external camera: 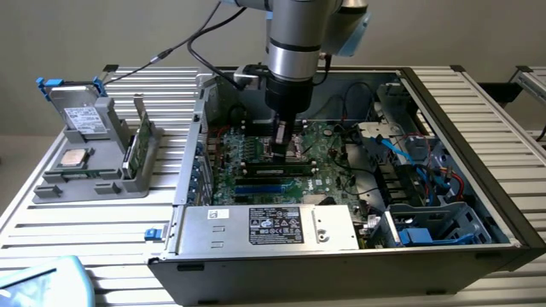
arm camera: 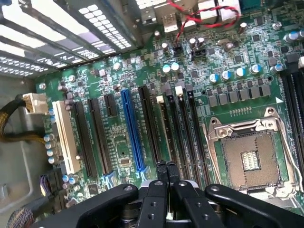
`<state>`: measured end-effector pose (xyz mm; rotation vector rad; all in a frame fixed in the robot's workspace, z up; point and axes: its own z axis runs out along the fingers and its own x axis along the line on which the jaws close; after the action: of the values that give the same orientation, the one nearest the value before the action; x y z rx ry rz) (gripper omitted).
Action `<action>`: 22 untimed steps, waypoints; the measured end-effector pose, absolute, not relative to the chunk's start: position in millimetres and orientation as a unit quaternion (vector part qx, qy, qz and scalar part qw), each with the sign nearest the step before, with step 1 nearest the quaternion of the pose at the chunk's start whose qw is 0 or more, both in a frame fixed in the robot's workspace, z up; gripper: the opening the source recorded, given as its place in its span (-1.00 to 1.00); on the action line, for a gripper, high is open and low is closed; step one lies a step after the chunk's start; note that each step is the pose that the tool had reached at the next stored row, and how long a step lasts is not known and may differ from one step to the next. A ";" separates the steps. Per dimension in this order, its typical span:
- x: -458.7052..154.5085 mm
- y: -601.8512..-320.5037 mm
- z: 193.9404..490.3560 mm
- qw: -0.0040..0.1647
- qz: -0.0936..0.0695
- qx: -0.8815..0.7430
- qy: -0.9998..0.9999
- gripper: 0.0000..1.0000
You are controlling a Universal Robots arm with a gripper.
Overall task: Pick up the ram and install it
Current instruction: 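Press down the ram until it locks into place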
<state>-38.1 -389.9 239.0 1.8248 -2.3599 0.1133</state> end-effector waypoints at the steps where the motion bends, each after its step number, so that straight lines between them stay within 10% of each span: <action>1: -38.2 -389.9 238.9 0.078 0.037 0.602 -0.794 -0.80; 22: -38.2 -389.9 238.8 0.083 0.024 0.469 -0.879 -0.80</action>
<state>-38.2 -389.9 238.8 1.4001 -2.6235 0.0726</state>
